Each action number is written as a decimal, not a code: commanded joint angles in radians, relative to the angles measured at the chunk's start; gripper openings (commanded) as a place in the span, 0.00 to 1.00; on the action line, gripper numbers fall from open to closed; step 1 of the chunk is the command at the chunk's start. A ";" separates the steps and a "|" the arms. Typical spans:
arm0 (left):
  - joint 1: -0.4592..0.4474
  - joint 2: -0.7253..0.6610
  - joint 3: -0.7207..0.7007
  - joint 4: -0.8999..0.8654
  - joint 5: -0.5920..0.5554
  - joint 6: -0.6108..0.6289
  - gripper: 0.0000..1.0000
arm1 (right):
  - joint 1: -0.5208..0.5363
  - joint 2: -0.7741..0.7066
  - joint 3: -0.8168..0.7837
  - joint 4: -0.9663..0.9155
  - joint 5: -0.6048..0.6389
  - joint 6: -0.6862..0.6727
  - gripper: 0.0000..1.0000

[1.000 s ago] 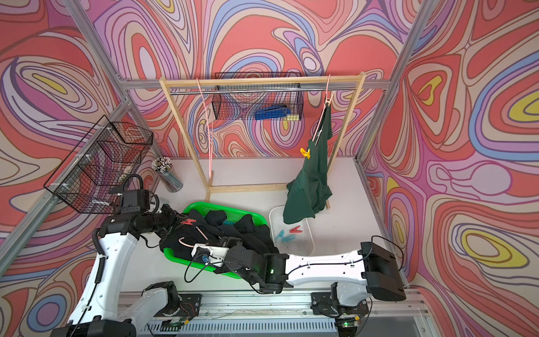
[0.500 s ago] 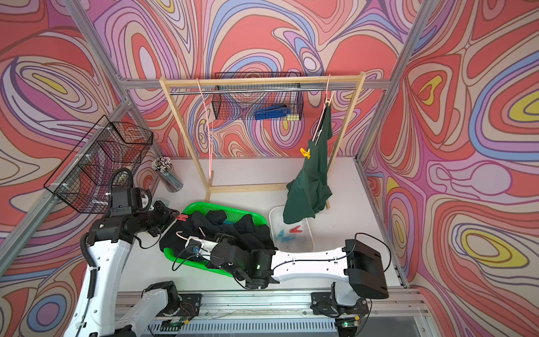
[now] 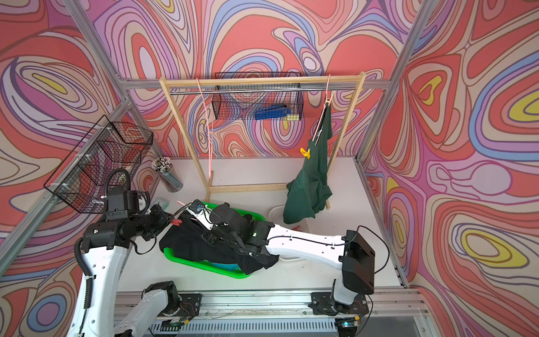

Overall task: Remove the clothespins securing t-shirts to the hanger
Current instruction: Remove the clothespin from the hanger, then place the hanger in the basket.

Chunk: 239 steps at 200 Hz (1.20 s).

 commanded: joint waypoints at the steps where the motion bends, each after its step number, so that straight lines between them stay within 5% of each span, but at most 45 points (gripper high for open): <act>1: 0.009 -0.019 0.026 -0.048 -0.015 0.047 0.20 | -0.029 0.016 0.035 -0.019 -0.174 0.128 0.00; 42: 0.010 -0.043 0.026 -0.061 0.004 0.061 0.20 | -0.091 0.029 0.025 0.007 -0.276 0.257 0.00; 110: 0.008 -0.081 -0.013 -0.059 0.004 0.074 0.20 | -0.134 0.094 0.055 -0.161 -0.143 0.314 0.00; 163: 0.009 -0.108 -0.038 -0.044 0.025 0.064 0.19 | -0.139 0.107 0.047 -0.250 -0.013 0.339 0.41; 239: 0.009 -0.152 -0.134 0.055 0.157 -0.007 0.18 | -0.154 -0.046 -0.034 -0.306 0.099 0.292 0.67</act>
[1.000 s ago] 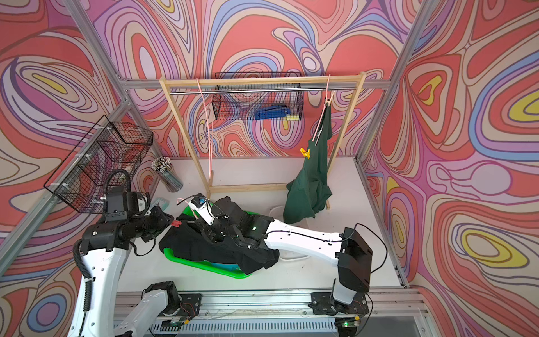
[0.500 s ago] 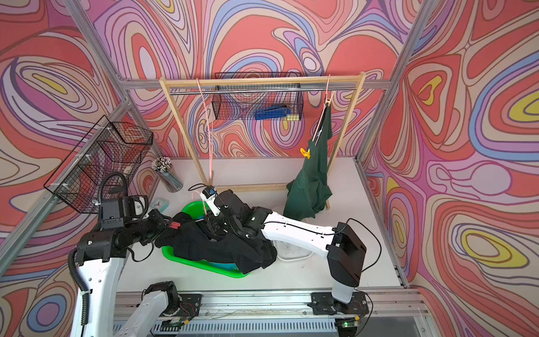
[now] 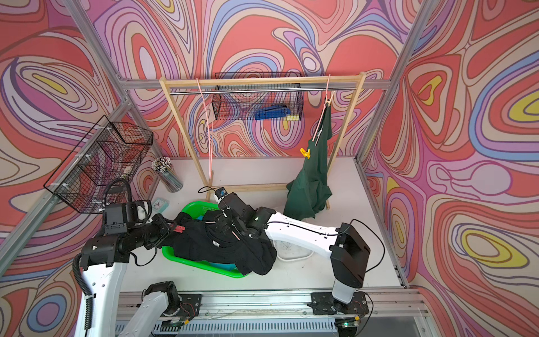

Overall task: Remove the clothespins securing t-shirts to the hanger
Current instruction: Place the hanger in the basket, then place the clothespin in the storage box.

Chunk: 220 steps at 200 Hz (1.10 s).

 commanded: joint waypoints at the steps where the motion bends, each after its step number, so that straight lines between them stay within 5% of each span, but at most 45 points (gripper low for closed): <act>1: 0.009 -0.021 -0.032 0.047 0.067 -0.034 0.18 | -0.012 -0.074 -0.032 -0.030 0.060 -0.020 0.67; 94: -0.028 -0.047 -0.093 0.181 0.176 -0.170 0.13 | -0.073 -0.285 -0.161 -0.048 0.109 -0.049 0.88; 220: -0.601 0.213 0.111 0.322 -0.186 -0.278 0.13 | -0.326 -0.445 -0.264 -0.167 0.005 -0.028 0.98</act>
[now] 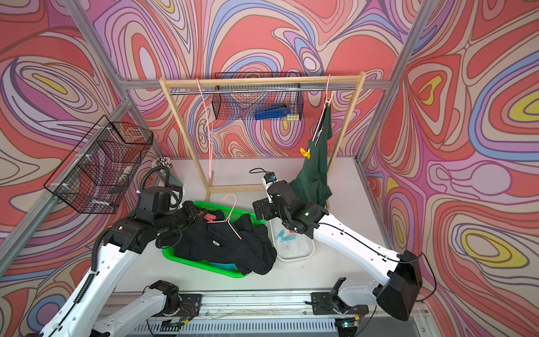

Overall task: Remove the clothespins securing t-shirts to the hanger
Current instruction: Place the clothespin in the storage box.

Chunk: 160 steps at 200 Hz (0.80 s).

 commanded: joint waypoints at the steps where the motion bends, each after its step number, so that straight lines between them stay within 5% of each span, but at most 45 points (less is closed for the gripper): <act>1: -0.083 0.041 0.047 0.050 -0.109 -0.035 0.13 | -0.050 -0.040 -0.022 -0.036 -0.043 0.009 0.98; 109: -0.479 0.275 0.154 0.155 -0.279 -0.110 0.13 | -0.191 -0.154 -0.103 -0.106 -0.035 0.023 0.98; 160: -0.569 0.434 0.232 0.218 -0.264 -0.110 0.13 | -0.196 -0.236 -0.132 -0.138 0.033 0.033 0.98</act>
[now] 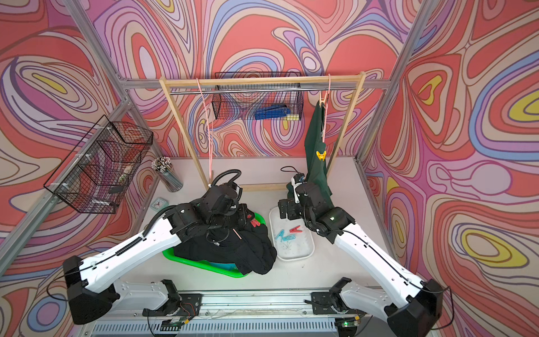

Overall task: Remove the clothespins securing t-shirts to the hanger
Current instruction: Place the clothespin in the storage box, then pick up the hanger from the basket.

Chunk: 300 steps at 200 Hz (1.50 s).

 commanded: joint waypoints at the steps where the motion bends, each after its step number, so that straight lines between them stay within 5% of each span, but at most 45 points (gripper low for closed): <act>1: -0.022 0.054 0.045 0.055 -0.015 -0.019 0.13 | -0.007 -0.041 -0.008 -0.033 0.058 0.010 0.98; 133: -0.090 0.399 0.200 0.211 0.082 -0.040 0.16 | -0.007 -0.172 -0.054 -0.056 0.193 -0.078 0.98; 273: -0.090 0.465 0.323 0.137 0.035 0.051 0.52 | -0.007 -0.206 -0.079 -0.014 0.088 -0.166 0.98; 300: -0.088 0.417 0.337 0.049 -0.045 0.097 0.61 | -0.007 -0.201 -0.075 -0.006 0.019 -0.184 0.98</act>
